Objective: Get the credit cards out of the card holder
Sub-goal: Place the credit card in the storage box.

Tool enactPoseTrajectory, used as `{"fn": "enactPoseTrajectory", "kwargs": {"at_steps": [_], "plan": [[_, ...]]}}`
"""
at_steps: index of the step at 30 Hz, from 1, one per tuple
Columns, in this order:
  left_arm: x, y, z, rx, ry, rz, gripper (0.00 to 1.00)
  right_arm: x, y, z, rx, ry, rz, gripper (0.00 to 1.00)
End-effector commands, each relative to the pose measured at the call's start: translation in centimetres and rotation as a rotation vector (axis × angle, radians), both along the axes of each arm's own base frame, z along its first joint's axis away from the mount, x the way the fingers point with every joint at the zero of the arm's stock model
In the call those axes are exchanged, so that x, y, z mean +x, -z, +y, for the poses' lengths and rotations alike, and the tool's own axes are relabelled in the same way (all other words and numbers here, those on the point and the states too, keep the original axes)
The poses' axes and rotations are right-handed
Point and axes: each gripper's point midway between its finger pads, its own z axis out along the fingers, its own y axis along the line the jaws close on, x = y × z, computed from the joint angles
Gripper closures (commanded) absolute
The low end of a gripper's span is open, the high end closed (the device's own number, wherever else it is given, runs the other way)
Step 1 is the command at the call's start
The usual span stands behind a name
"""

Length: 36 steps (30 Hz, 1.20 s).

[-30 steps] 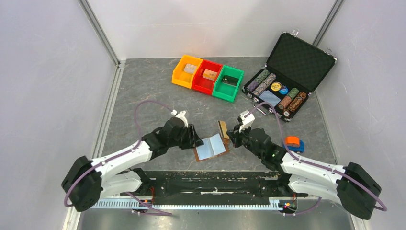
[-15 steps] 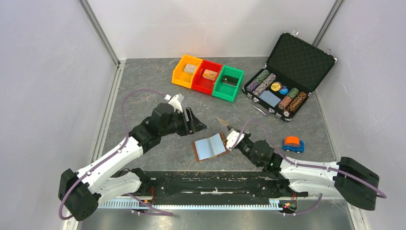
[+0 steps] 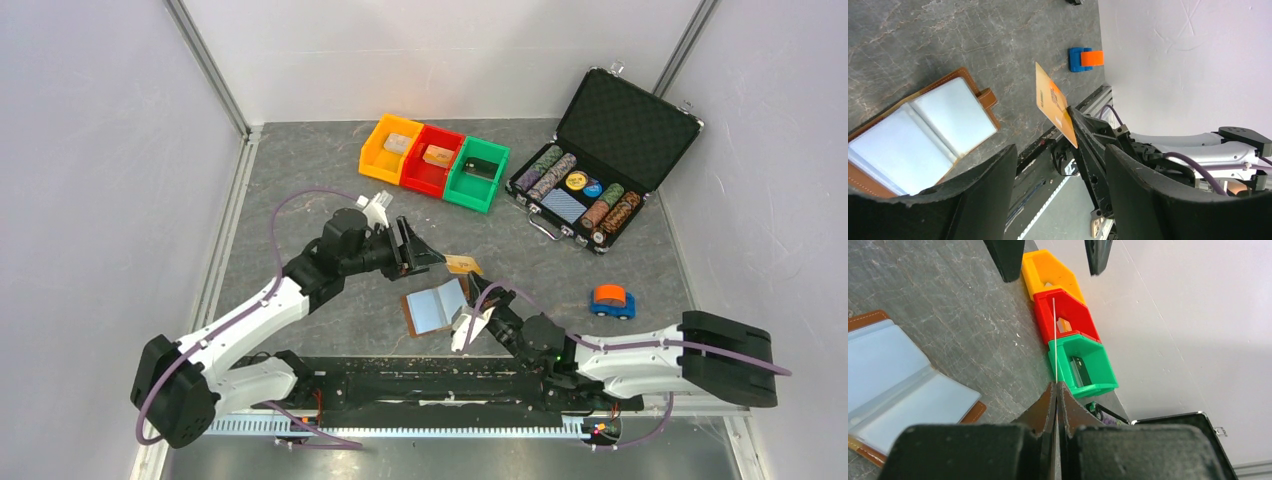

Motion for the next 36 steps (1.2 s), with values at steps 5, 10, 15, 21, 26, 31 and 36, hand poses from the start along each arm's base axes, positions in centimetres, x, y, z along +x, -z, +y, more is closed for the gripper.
{"fn": "enactPoseTrajectory", "kwargs": {"at_steps": [5,10,15,21,26,31,36], "plan": [[0.1,0.6,-1.3,-0.096,0.019,0.056,0.33,-0.6,-2.7,1.1,0.037,0.033,-0.074,1.00],[0.3,1.4,-1.9,-0.126,0.026,0.091,0.41,-1.2,-2.3,1.7,0.001,0.031,-0.088,1.00],[0.2,1.5,-2.4,-0.172,0.041,0.122,0.71,-1.4,-1.7,1.7,-0.008,0.041,-0.086,1.00],[0.3,2.0,-2.0,-0.160,0.058,0.081,0.98,-1.6,-0.7,1.0,0.016,0.047,-0.046,0.76],[0.6,2.7,-1.3,-0.123,0.074,0.022,0.98,-2.7,1.2,0.3,0.112,-0.017,0.098,0.47],[0.5,3.2,-0.7,-0.065,0.118,-0.063,0.98,-3.9,1.2,-0.1,0.264,-0.067,0.289,0.37],[-0.1,3.2,-0.5,-0.038,0.186,-0.177,0.98,-3.5,-0.3,-0.2,0.384,-0.061,0.468,0.34]]}}
